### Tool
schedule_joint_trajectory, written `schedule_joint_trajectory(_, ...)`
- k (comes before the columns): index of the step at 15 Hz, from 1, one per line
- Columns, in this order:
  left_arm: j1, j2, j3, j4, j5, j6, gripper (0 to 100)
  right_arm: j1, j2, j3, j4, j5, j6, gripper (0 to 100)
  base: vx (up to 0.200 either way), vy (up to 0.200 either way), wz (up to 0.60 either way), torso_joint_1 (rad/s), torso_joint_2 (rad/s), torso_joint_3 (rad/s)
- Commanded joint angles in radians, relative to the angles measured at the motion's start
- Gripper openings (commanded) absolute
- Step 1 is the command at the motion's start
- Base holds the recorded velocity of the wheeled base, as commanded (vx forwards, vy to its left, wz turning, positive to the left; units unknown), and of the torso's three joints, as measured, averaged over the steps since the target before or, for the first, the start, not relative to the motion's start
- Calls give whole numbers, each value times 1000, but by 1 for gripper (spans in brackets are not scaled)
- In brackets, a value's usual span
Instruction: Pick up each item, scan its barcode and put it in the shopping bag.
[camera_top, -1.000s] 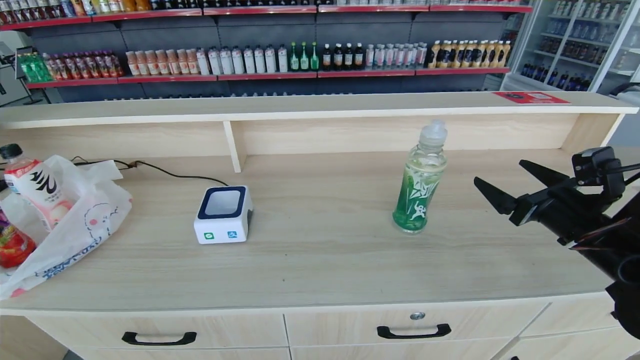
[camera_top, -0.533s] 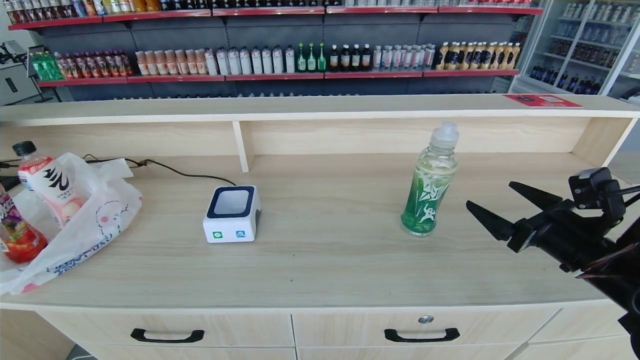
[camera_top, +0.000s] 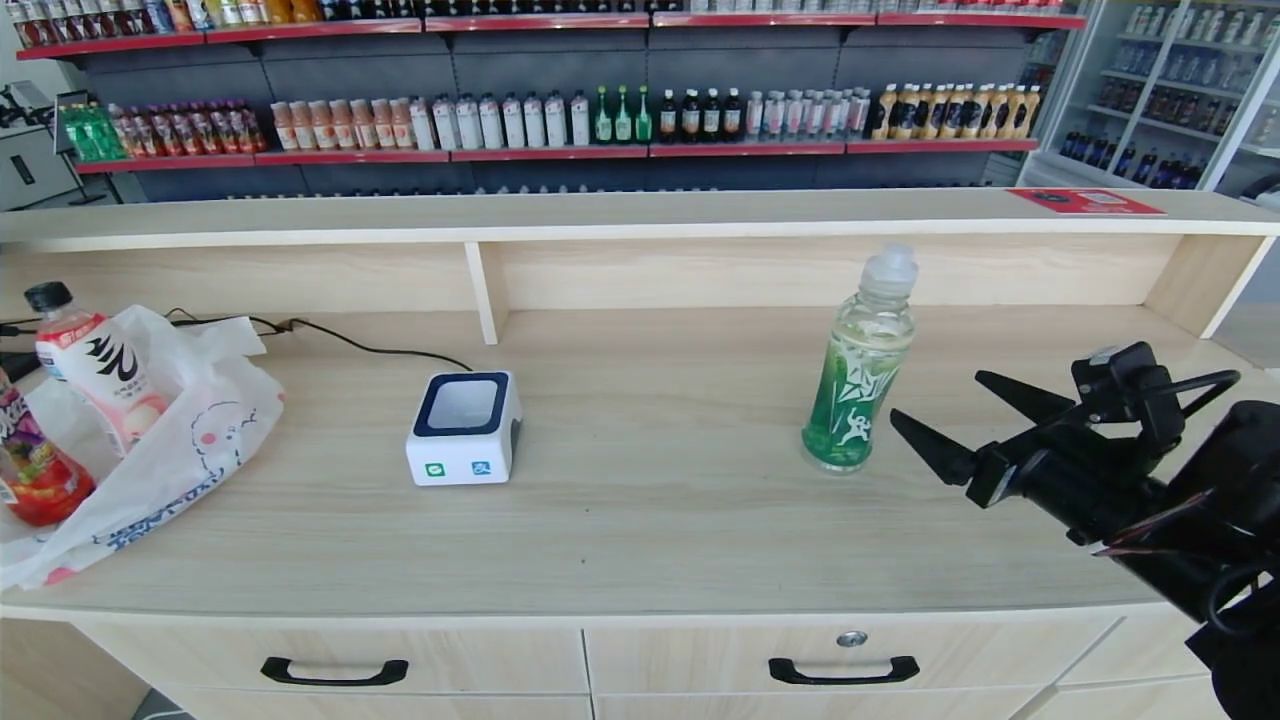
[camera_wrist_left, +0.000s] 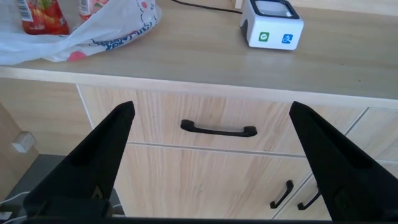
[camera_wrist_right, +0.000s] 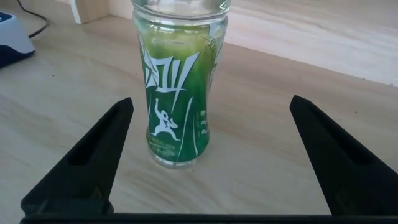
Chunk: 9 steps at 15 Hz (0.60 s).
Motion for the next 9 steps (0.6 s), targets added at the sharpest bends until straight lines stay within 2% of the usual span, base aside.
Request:
schedule_joint_trajectory(1, 0, 1, 0, 0, 0, 0, 100, 26, 63, -2, -1, -19, -2, 100, 0, 0, 0, 0, 0, 0)
schedule_joint_trajectory(5, 0, 1, 0, 0, 0, -2, 100, 23, 104, -56, -1, -39, -2, 100, 0, 0, 0, 0, 0, 0)
schedule_joint_trajectory(6, 0, 1, 0, 0, 0, -2, 100, 29, 112, -76, -1, -71, 4, 100, 0, 0, 0, 0, 0, 0)
schedule_joint_trajectory(9, 0, 1, 0, 0, 0, -2, 100, 84, 113, -77, -1, -131, 31, 100, 0, 0, 0, 0, 0, 0)
